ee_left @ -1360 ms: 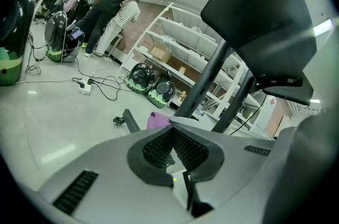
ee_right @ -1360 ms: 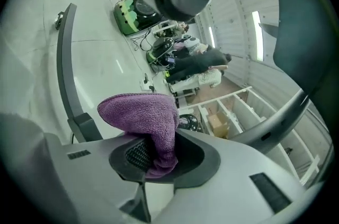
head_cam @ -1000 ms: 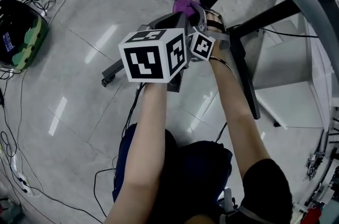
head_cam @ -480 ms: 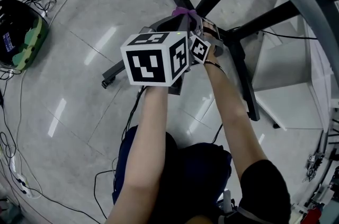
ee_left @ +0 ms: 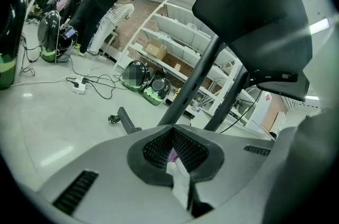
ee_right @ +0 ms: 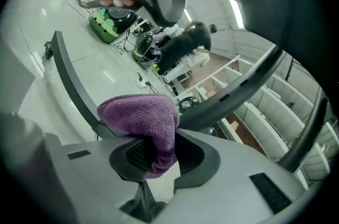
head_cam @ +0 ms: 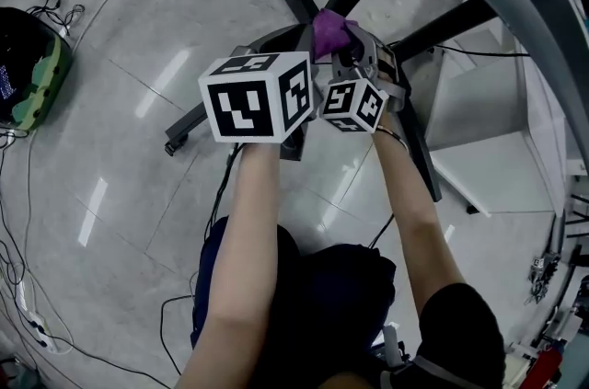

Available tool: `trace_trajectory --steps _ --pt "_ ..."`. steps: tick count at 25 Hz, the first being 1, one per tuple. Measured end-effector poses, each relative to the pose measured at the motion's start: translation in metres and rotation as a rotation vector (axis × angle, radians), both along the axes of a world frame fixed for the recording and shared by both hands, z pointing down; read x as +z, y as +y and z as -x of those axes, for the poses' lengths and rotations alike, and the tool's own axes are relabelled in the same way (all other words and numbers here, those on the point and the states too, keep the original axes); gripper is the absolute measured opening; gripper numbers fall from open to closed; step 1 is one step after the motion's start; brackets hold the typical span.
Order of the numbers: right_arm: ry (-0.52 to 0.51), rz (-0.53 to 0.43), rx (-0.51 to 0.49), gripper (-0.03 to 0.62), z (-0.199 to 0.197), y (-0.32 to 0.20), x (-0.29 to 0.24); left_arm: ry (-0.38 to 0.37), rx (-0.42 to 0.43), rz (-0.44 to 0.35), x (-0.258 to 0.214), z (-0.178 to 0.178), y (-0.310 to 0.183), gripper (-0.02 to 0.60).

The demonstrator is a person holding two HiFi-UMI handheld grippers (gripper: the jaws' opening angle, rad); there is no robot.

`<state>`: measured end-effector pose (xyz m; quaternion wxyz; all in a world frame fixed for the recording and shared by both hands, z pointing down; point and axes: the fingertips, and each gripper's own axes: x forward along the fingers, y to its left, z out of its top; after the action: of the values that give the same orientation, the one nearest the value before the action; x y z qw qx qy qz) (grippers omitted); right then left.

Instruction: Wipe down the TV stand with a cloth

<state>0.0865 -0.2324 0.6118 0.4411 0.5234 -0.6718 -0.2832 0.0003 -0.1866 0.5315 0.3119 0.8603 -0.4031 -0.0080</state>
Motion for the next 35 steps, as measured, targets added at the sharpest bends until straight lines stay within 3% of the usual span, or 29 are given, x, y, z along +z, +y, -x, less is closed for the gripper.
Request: trace_trajectory --steps 7,15,20,27,31,35 --pt "-0.026 -0.165 0.073 0.098 -0.039 0.019 -0.083 0.006 0.016 -0.015 -0.009 -0.012 0.007 0.006" --pt "-0.026 -0.400 0.120 0.098 -0.057 0.014 -0.193 0.018 0.042 -0.016 -0.013 -0.028 0.015 0.006" --pt "-0.115 -0.506 0.163 0.098 -0.063 0.005 -0.245 0.023 0.040 -0.009 -0.012 -0.031 0.015 0.006" --pt "-0.108 -0.575 0.187 0.098 -0.053 -0.014 -0.275 0.022 0.052 -0.012 -0.012 -0.034 0.016 0.006" --pt "-0.152 -0.575 0.207 0.098 -0.052 -0.023 -0.274 0.030 0.048 -0.003 -0.008 -0.033 0.013 0.006" --pt "-0.128 -0.578 0.197 0.098 -0.047 -0.025 -0.264 0.026 0.053 0.002 -0.005 -0.034 0.011 0.006"
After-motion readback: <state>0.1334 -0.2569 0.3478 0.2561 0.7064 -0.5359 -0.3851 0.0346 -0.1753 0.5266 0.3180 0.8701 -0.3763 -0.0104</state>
